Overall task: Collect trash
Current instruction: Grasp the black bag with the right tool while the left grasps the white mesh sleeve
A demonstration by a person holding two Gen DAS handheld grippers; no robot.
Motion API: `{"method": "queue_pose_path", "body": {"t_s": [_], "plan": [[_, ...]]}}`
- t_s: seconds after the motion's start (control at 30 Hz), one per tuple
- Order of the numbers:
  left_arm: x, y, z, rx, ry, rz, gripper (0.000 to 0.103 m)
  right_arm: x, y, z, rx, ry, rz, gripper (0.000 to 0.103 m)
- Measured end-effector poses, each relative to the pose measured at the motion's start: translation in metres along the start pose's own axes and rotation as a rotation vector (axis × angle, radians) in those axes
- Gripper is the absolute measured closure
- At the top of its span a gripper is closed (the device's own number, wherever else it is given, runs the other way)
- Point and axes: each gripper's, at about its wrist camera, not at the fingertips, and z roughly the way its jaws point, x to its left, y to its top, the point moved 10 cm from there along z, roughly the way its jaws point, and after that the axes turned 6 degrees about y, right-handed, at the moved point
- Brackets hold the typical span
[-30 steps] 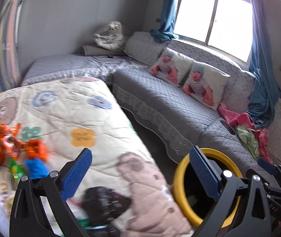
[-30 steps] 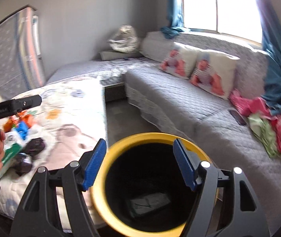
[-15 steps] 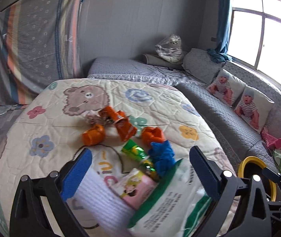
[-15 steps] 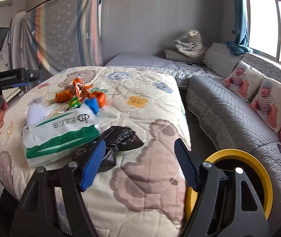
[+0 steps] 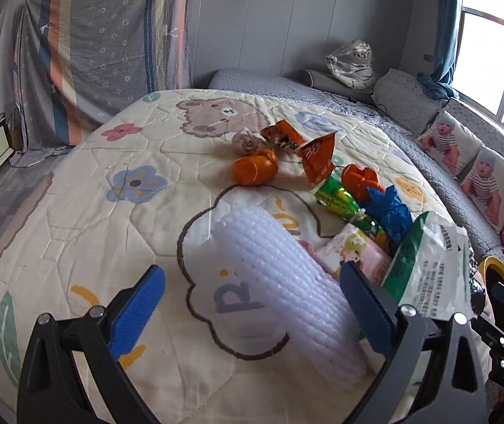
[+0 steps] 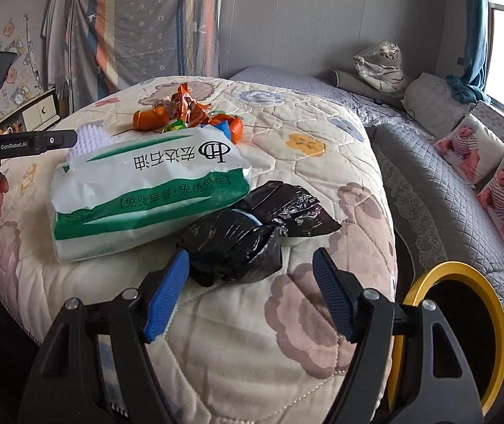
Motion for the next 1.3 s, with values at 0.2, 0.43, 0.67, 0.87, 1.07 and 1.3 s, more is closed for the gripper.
{"method": "queue_pose_path", "body": {"t_s": [0.2,0.43,0.67,0.87,1.07,1.3], "plan": [[0.009,-0.007,0.015,0.040,0.017,-0.022,0.008,0.003,0.003,0.013,0.008,0.006,-0.007,0.034],[0.000,-0.006,0.038,0.106,-0.016,-0.027,0.008,-0.001,0.009,0.032,0.028,0.000,0.001,0.034],[-0.012,-0.001,0.056,0.129,-0.019,-0.019,0.013,-0.023,0.013,0.051,0.067,0.017,0.050,0.041],[-0.024,0.003,0.065,0.149,-0.052,0.006,0.040,-0.032,0.016,0.064,0.089,0.048,0.073,0.055],[-0.027,0.011,0.076,0.172,-0.091,-0.006,0.075,-0.040,0.024,0.071,0.088,0.059,0.089,0.068],[-0.019,0.026,0.071,0.136,-0.094,-0.033,0.086,-0.049,0.046,0.063,0.021,0.031,0.088,0.073]]}}
